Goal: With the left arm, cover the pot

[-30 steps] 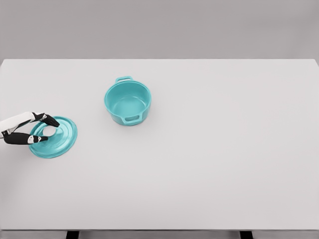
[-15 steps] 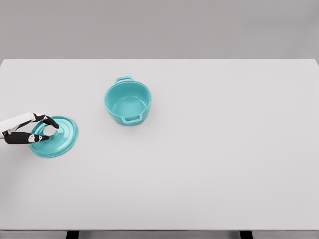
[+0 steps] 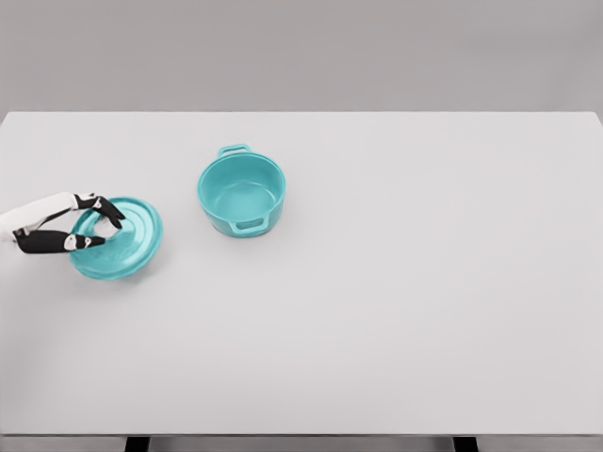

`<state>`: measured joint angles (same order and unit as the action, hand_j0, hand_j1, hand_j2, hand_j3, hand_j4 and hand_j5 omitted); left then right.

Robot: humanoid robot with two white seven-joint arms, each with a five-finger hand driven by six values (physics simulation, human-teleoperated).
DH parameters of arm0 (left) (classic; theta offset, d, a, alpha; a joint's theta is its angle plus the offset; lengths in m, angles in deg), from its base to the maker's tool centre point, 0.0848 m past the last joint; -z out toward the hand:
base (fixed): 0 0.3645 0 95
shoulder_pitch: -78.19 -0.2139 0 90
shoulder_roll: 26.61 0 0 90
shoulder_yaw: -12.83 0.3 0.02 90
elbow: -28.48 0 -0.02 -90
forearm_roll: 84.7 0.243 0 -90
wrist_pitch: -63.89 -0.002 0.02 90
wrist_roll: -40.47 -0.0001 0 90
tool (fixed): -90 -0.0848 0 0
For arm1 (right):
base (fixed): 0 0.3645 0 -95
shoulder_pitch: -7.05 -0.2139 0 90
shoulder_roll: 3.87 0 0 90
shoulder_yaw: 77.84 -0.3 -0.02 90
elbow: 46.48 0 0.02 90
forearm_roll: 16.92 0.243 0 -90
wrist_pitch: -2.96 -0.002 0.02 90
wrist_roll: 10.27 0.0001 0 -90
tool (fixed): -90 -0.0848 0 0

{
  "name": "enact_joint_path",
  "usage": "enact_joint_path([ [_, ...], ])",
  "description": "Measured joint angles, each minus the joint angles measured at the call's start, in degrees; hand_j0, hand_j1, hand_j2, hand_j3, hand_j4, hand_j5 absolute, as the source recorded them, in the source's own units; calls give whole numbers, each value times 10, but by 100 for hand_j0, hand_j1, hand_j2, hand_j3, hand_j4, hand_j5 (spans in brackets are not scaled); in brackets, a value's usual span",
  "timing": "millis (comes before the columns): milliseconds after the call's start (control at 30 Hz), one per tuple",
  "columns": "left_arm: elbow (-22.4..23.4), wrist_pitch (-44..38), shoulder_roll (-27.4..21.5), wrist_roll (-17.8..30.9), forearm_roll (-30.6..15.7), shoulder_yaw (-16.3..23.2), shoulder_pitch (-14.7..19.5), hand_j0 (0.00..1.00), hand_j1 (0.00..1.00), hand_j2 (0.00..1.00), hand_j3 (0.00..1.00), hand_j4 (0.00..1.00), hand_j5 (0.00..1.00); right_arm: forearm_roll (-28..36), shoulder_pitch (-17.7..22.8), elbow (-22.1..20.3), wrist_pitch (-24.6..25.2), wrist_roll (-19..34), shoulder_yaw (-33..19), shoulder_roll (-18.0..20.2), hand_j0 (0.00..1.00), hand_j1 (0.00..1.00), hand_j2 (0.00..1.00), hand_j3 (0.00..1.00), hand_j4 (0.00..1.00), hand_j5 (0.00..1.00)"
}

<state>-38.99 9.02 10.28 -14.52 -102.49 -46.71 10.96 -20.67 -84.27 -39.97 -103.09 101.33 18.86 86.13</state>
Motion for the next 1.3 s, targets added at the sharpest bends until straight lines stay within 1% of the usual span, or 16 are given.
enact_joint_path([
  [333,-32,0,0,0,1,2,27,52,52,52,52,52,52,0,0,0,0,0,0,0,100,100,100,100,100,100],
  [533,-44,0,5,0,7,3,39,52,52,52,52,52,52,0,-1,0,0,0,0,0,100,100,100,100,100,100],
  [833,-46,0,32,0,23,4,64,52,52,52,52,52,52,0,0,0,0,0,0,0,100,100,100,100,100,100],
  [900,-45,0,38,0,27,13,84,52,52,52,52,52,52,0,0,0,0,0,0,0,100,100,100,100,100,100],
  [1033,-42,0,45,0,33,28,91,52,52,52,52,52,52,0,0,0,0,0,0,0,100,100,100,100,100,100],
  [1300,-43,0,61,0,38,34,105,52,52,52,52,52,52,0,0,0,0,0,0,0,100,100,100,100,100,100],
])
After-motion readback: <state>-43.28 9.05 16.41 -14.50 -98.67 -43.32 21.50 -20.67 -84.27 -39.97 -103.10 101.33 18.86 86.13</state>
